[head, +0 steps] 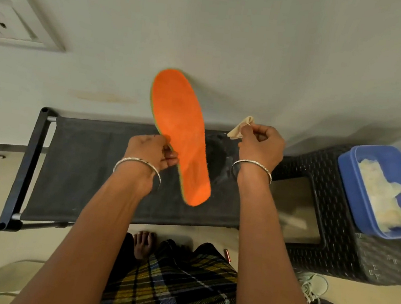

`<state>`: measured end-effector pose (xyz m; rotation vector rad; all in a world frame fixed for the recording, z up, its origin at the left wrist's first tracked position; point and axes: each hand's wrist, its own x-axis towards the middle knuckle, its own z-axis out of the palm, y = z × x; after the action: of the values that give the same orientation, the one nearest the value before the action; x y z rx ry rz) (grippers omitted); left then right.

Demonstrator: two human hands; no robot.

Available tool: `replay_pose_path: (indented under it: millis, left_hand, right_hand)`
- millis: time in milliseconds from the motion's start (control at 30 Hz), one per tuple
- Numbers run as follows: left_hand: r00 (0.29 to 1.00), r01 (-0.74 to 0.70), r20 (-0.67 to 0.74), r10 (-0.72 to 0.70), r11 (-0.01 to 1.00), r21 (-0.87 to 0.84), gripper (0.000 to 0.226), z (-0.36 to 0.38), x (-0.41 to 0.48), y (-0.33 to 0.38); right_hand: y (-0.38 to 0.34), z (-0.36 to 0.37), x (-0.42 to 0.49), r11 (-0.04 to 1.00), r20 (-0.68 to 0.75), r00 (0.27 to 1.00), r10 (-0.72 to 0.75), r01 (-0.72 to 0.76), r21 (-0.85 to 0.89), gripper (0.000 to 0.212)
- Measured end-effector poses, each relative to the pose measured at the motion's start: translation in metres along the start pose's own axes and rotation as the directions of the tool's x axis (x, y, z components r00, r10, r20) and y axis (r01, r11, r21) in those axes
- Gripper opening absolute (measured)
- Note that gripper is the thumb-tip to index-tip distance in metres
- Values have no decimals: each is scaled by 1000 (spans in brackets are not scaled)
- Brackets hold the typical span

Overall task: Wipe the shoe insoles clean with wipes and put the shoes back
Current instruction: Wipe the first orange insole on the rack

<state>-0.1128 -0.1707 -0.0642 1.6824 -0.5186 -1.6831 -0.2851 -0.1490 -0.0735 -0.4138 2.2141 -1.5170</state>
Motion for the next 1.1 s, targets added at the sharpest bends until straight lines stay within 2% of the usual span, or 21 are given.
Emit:
replay_pose_path:
  millis: [67, 200, 300, 367, 433, 500, 567, 633, 667, 700, 733, 800, 833, 867, 933, 1000, 1033, 1100]
  left_hand:
    - [995, 101, -8, -104, 981, -167, 21, 6, -6, -8]
    - [954, 253, -32, -297, 860, -443, 14, 13, -6, -25]
    - [928, 313, -1, -373, 781, -541, 23, 14, -2, -33]
    - [912, 357, 18, -411, 769, -530, 28, 18, -3, -39]
    - [895, 419, 42, -444, 806, -419, 24, 23, -13, -40]
    - [878, 470, 50, -475, 841, -266, 17, 26, -24, -39]
    - [892, 452, 34, -450, 889, -75, 15, 21, -34, -38]
    - [959, 278, -9, -283, 934, 225, 9, 9, -41, -36]
    - [991, 129, -15, -135, 903, 410, 8, 1, -46, -35]
    - [1000, -26, 5, 28, 815, 579, 7, -8, -55, -34]
    - [983, -151, 38, 178, 676, 721, 10, -15, -65, -36]
    - [929, -238, 112, 354, 336, 911, 31, -25, -79, -46]
    - [925, -224, 140, 354, 210, 952, 42, -26, -81, -52]
    - [942, -198, 156, 297, 118, 973, 54, -24, -76, -59]
    - [975, -183, 183, 129, -14, 983, 76, -18, -58, -66]
    - [974, -219, 224, 22, -148, 964, 87, -13, -40, -68]
    - [969, -243, 246, -12, -199, 949, 89, -11, -33, -68]
    - [963, -269, 253, -93, -231, 935, 90, -10, -27, -71]
  right_hand:
    - [-1, 2, -1, 1000, 17, 1000, -17, 17, 10, 13]
    - [-1, 6, -3, 1000, 71, 997, -20, 21, -17, 10]
    - [1, 10, -4, 999, 154, 988, 2, 6, -50, 11]
    - [3, 10, -6, 997, 239, 969, 63, -51, -58, 10]
    - [5, 10, -8, 992, 308, 946, 105, -77, -103, 10]
    - [6, 9, -8, 979, 353, 930, 99, -28, -202, 7]
    - [6, 8, -9, 973, 385, 916, 111, -21, -231, 4]
    - [6, 9, -8, 971, 399, 910, 114, -16, -239, 5]
    - [5, 9, -9, 968, 411, 904, 120, -15, -249, 6]
    - [5, 10, -11, 966, 430, 894, 126, -12, -259, 4]
    - [6, 11, -13, 963, 448, 884, 130, -5, -270, 3]
    - [10, 16, -16, 952, 477, 871, 118, 38, -304, 8]
    - [11, 17, -17, 942, 487, 868, 101, 73, -326, 7]
    - [12, 18, -19, 929, 500, 862, 78, 119, -350, 3]
    - [14, 19, -21, 894, 520, 853, 52, 192, -404, 10]
    - [16, 21, -23, 869, 539, 841, 53, 226, -440, 20]
    - [17, 22, -25, 857, 560, 827, 48, 255, -448, 25]
    - [21, 29, -27, 818, 612, 791, 26, 335, -468, 30]
